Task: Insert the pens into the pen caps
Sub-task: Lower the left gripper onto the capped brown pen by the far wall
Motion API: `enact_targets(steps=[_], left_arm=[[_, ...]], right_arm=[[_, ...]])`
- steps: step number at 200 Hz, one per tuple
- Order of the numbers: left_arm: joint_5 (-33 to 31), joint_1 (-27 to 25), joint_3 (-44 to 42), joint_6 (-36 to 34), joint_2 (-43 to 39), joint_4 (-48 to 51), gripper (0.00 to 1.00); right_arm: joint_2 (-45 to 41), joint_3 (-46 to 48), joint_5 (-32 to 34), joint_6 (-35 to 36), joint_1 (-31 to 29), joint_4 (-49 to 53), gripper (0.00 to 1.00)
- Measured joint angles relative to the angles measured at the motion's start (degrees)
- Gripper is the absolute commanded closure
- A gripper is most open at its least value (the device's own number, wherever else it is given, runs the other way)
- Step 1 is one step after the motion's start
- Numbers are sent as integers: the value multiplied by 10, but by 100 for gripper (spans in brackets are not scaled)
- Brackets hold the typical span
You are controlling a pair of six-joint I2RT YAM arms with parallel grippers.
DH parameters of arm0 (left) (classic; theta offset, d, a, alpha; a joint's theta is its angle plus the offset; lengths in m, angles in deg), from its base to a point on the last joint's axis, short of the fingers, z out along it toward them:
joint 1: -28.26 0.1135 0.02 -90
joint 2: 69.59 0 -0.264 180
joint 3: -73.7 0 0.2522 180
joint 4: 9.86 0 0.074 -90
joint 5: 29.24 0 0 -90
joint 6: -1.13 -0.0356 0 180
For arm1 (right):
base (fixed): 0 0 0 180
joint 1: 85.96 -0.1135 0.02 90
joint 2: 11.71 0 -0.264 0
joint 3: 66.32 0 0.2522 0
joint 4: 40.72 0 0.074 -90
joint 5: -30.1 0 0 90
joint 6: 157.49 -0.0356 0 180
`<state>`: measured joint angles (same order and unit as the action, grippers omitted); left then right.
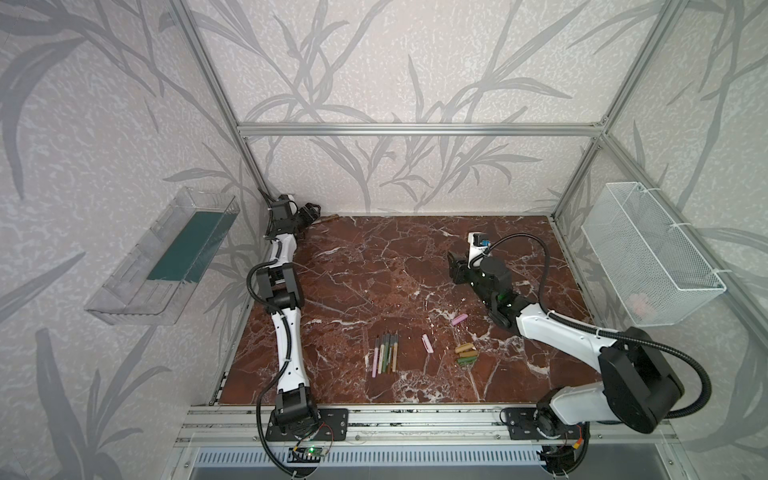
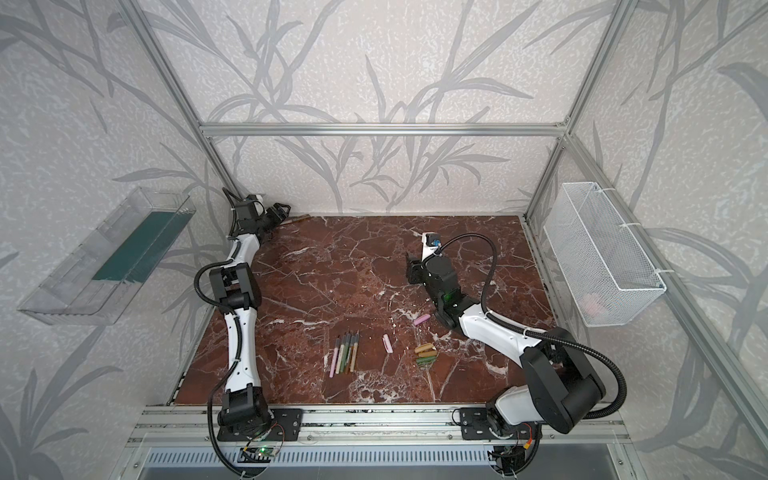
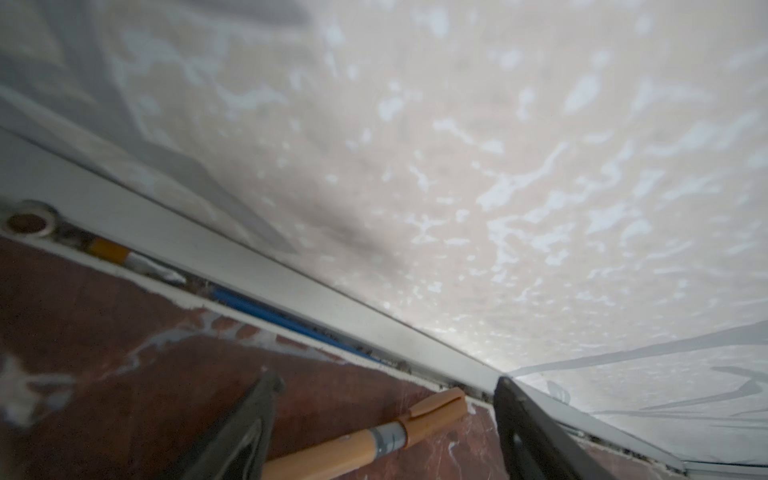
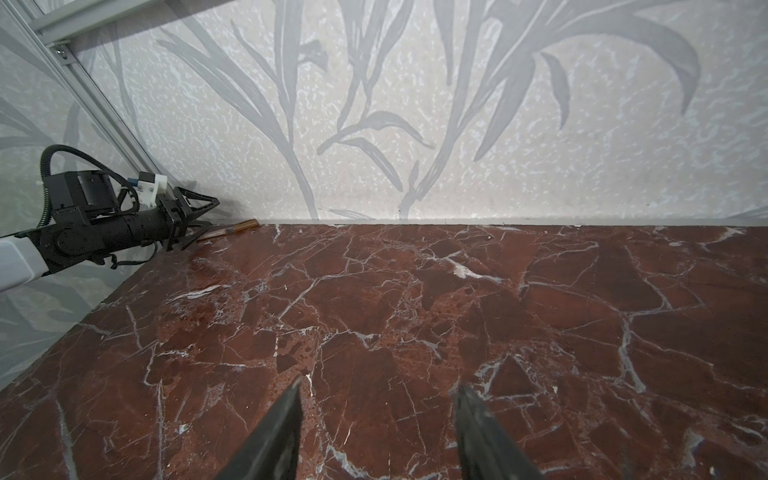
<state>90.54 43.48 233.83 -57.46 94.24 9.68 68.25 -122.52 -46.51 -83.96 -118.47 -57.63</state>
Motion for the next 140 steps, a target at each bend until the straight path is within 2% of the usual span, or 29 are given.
enact_targets(steps=[34,112,140], left_arm=[[-44,-24,-28,-76,-45,105,16],[-82,-59,17,-203,-50,278,19],[-94,-68,12,-242,-63,335,35]], right_arm=[[-48,25,-3,-3,0,-1,41],[-105,53,-6,-13,3,-2,41],[-112,53,-9,-19,4,-2,41]])
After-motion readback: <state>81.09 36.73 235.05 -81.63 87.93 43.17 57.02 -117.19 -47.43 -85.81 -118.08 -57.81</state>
